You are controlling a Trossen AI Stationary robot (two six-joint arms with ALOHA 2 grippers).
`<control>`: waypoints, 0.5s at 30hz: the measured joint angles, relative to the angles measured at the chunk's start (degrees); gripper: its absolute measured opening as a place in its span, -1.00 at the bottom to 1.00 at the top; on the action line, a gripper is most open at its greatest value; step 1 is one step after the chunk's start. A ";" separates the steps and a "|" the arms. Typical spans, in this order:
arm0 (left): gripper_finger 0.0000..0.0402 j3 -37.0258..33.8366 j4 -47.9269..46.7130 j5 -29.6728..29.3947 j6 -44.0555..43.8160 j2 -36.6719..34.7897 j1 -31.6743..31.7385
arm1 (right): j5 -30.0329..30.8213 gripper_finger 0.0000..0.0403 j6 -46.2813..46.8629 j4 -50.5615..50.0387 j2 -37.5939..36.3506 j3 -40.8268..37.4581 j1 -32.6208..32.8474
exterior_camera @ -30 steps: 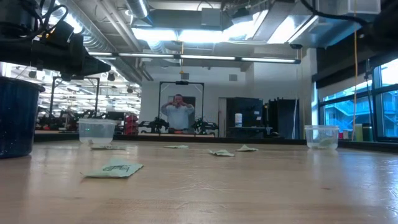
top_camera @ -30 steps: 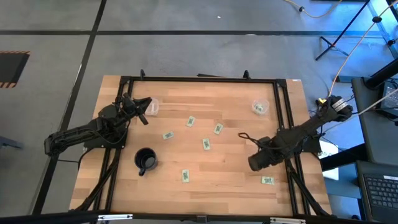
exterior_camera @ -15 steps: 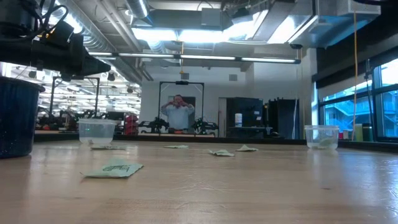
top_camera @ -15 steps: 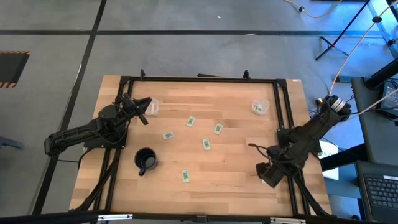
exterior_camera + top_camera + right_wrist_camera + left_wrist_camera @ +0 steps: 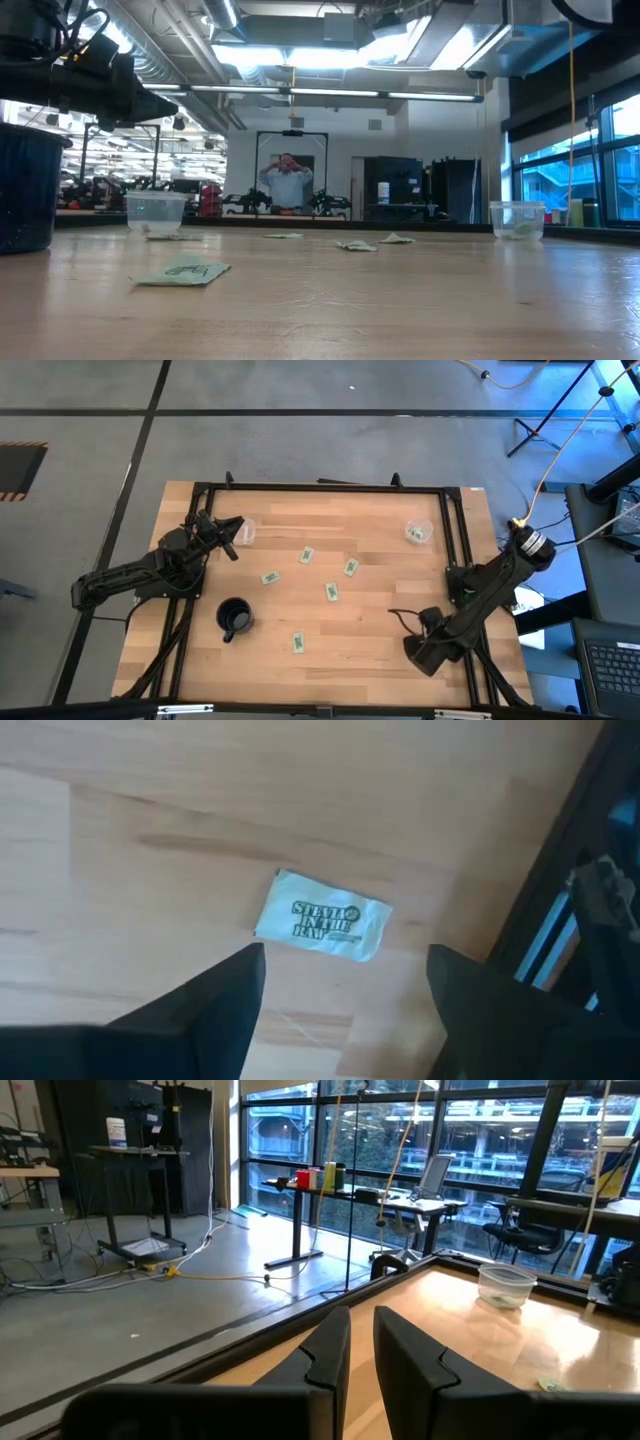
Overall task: Pick and place Stevia / Truvia into bins
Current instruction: Put the stevia packet into the right transparent container
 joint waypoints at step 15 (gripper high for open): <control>-0.79 0.00 0.00 0.00 -0.83 -0.02 0.01 | 0.77 0.29 -7.81 11.93 -2.54 -11.01 0.48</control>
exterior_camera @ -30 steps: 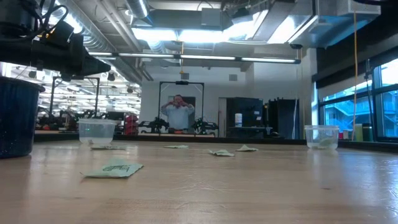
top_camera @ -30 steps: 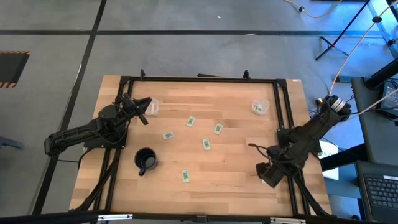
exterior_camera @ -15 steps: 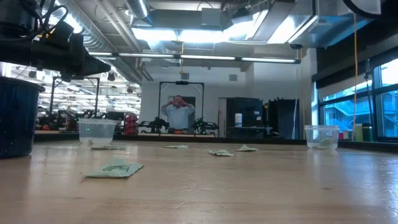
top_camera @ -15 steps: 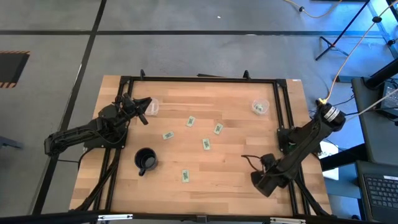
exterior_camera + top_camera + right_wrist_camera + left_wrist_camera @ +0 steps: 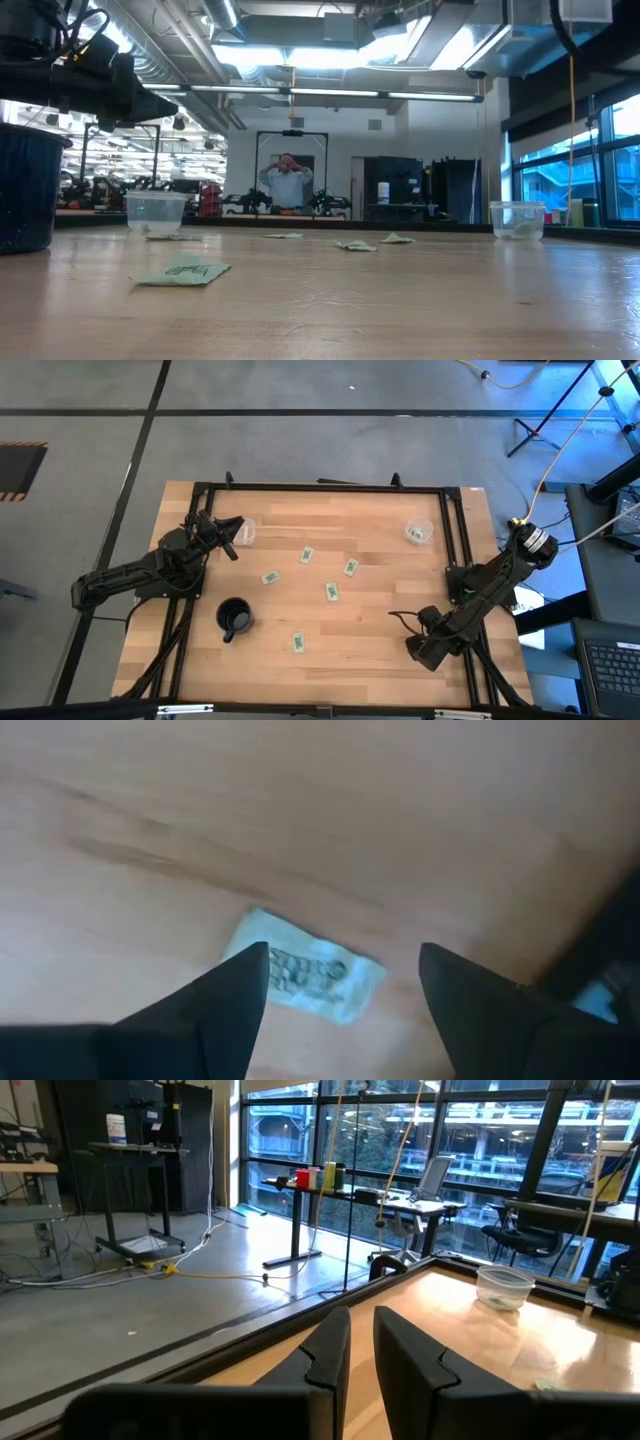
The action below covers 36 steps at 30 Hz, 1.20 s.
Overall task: Pick and place Stevia / Truvia into bins
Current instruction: Put the stevia packet into the right transparent container
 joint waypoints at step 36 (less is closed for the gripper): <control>-0.79 0.00 0.02 -0.13 -3.58 0.02 -0.01 | -1.95 0.23 -16.31 8.89 2.13 -4.48 0.76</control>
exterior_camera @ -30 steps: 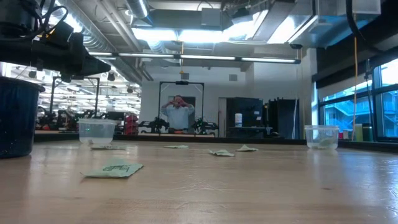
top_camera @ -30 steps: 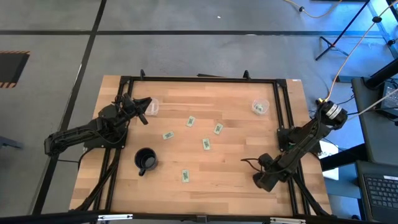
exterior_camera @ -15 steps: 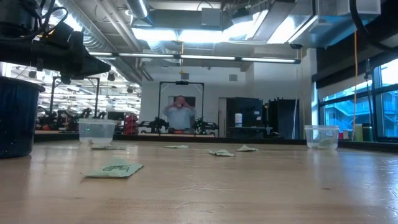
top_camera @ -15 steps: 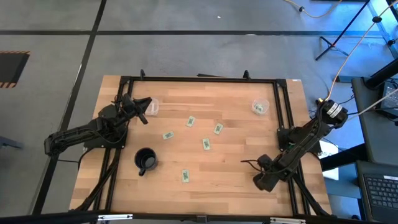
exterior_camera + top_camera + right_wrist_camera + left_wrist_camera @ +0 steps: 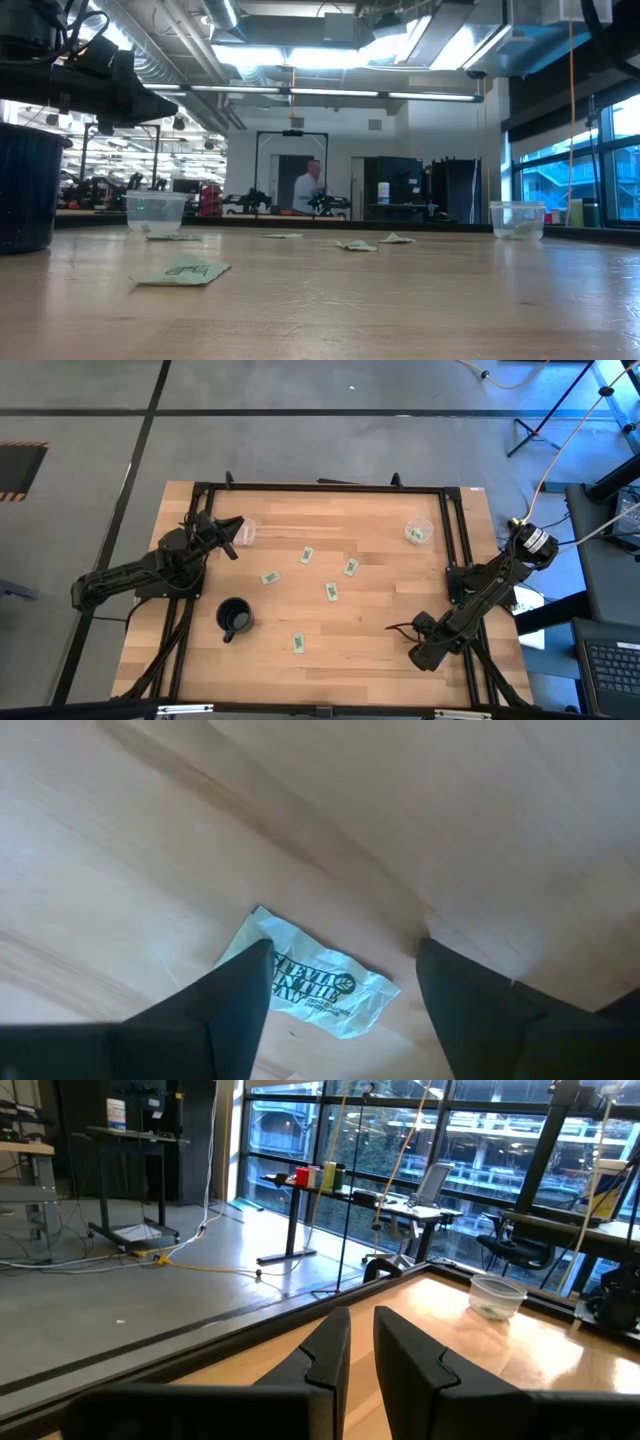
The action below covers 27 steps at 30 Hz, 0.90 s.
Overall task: Pick and place Stevia / Truvia into bins
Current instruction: Put the stevia packet into the right transparent container
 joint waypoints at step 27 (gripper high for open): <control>-0.79 0.00 0.01 -0.33 0.11 -0.02 0.01 | -0.34 -0.70 0.20 0.15 0.17 -0.11 0.09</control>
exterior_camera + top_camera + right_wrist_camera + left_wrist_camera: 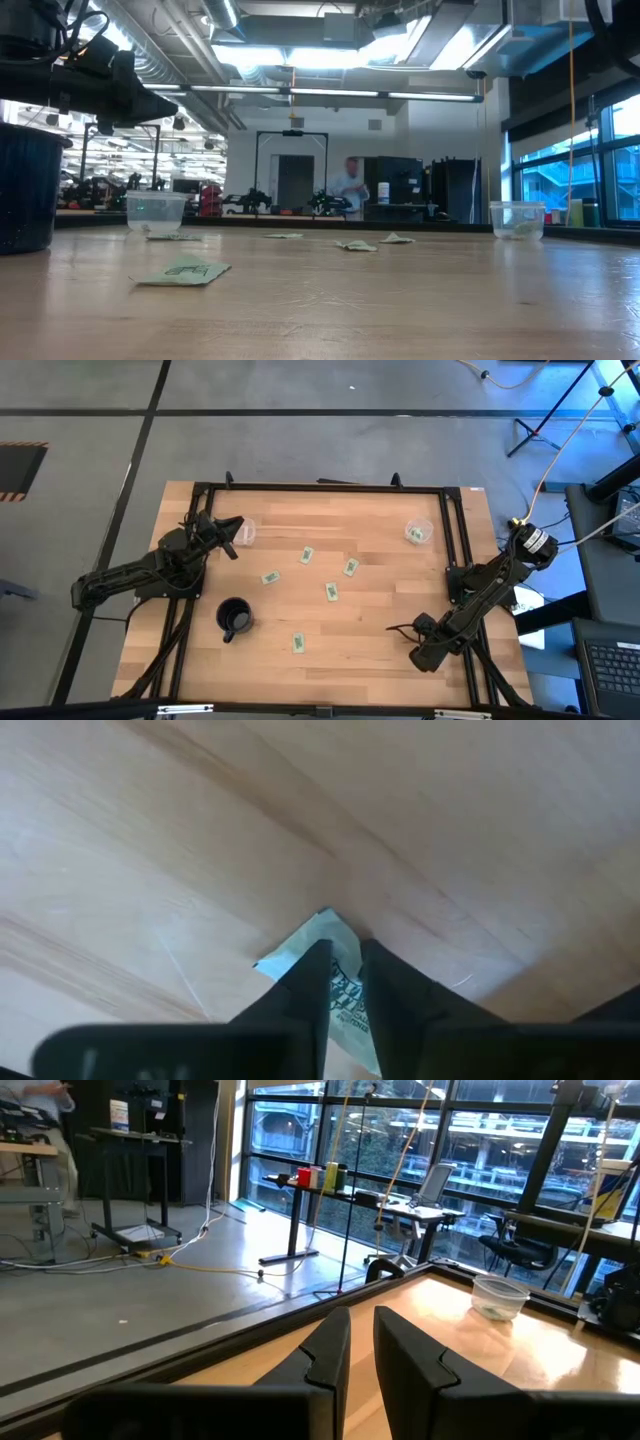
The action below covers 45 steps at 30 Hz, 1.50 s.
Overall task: Pick and place Stevia / Truvia into bins
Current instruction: Put the stevia packet into the right transparent container
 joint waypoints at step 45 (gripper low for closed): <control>-0.79 0.00 0.00 0.02 0.02 0.00 0.01 | 38.03 -0.99 -38.90 -1.47 -20.65 3.58 -33.00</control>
